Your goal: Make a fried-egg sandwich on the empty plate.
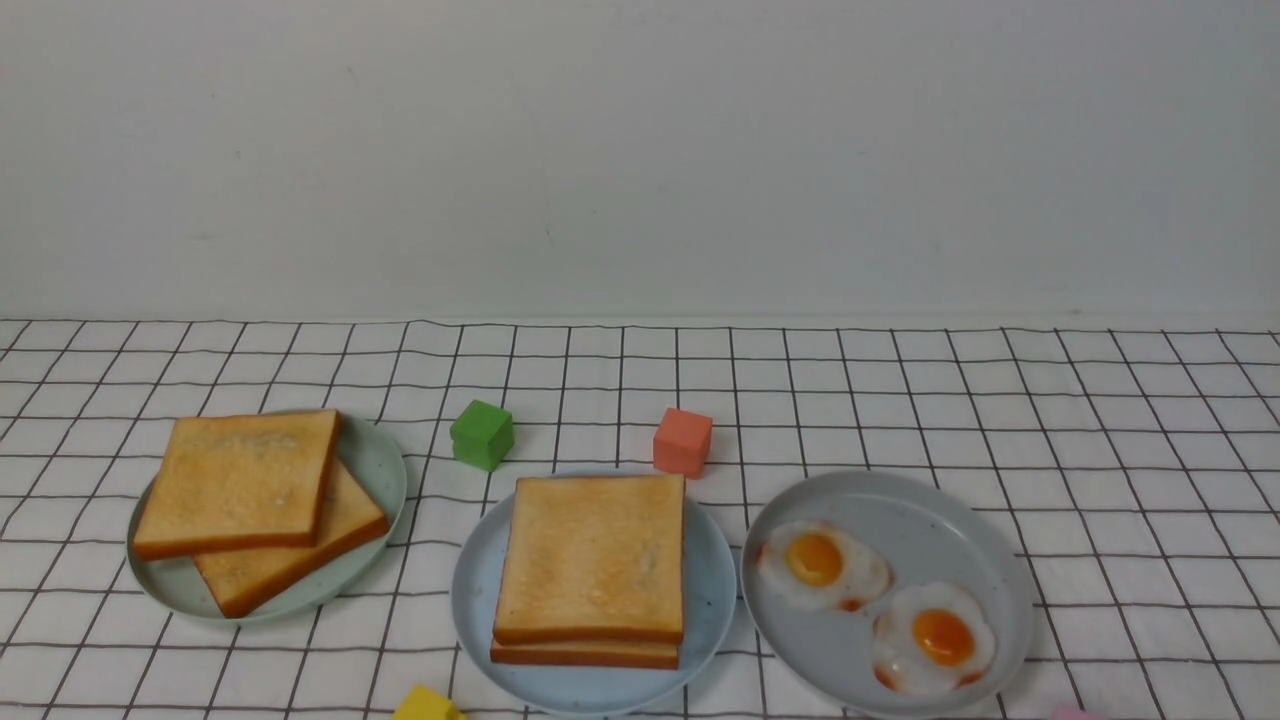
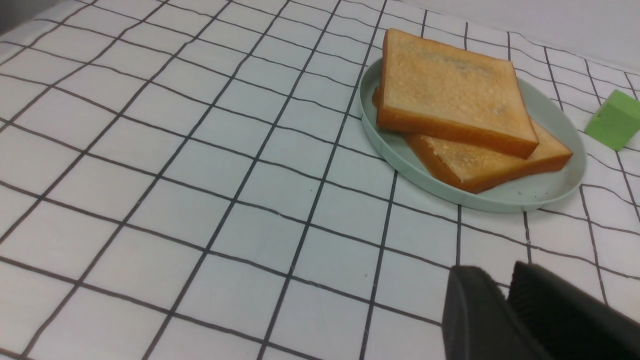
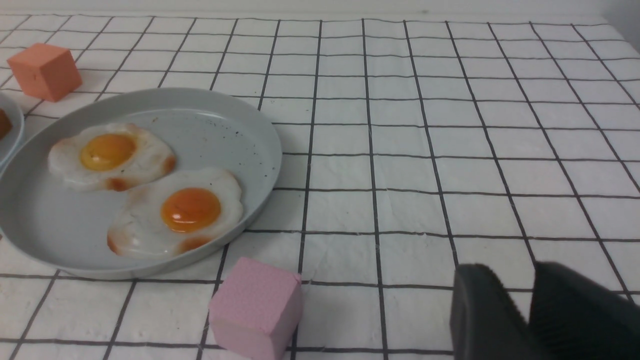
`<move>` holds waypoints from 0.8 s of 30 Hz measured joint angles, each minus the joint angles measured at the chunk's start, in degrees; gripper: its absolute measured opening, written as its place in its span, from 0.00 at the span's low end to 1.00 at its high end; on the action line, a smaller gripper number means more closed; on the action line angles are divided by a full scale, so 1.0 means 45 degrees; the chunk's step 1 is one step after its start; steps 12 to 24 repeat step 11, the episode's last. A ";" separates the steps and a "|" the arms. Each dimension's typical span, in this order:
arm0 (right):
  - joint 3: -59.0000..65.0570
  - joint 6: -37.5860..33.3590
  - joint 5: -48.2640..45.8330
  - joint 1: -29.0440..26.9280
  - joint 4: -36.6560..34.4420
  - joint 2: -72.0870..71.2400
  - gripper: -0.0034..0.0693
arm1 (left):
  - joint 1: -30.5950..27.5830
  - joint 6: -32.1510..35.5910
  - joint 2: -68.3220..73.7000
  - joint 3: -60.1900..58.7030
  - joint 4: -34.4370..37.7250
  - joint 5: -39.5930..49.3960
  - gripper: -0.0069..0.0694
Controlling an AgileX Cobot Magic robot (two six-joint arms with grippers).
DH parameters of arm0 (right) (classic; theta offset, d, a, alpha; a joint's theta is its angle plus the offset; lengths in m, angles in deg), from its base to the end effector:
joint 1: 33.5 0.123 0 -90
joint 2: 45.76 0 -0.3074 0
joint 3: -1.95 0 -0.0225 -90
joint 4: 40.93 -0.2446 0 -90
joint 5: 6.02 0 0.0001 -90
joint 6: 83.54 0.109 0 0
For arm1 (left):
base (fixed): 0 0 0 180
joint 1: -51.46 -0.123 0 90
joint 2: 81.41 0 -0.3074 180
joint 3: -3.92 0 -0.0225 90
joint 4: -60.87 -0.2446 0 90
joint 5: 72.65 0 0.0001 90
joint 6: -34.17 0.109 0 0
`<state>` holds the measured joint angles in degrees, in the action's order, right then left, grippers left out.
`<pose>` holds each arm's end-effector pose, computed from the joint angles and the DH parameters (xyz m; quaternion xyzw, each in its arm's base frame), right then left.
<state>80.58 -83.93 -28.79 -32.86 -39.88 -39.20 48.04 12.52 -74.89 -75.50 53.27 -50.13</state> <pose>0.0401 -0.0003 0.1674 -0.0120 0.8087 -0.0066 0.5881 0.0399 0.0079 0.1634 -0.1417 0.7978 -0.0367 0.5848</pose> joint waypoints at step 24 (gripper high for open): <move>0.0000 0.0000 0.0014 0.0000 0.0000 0.0000 0.32 | 0.0499 0.0000 0.0000 0.0000 0.0000 0.0000 0.26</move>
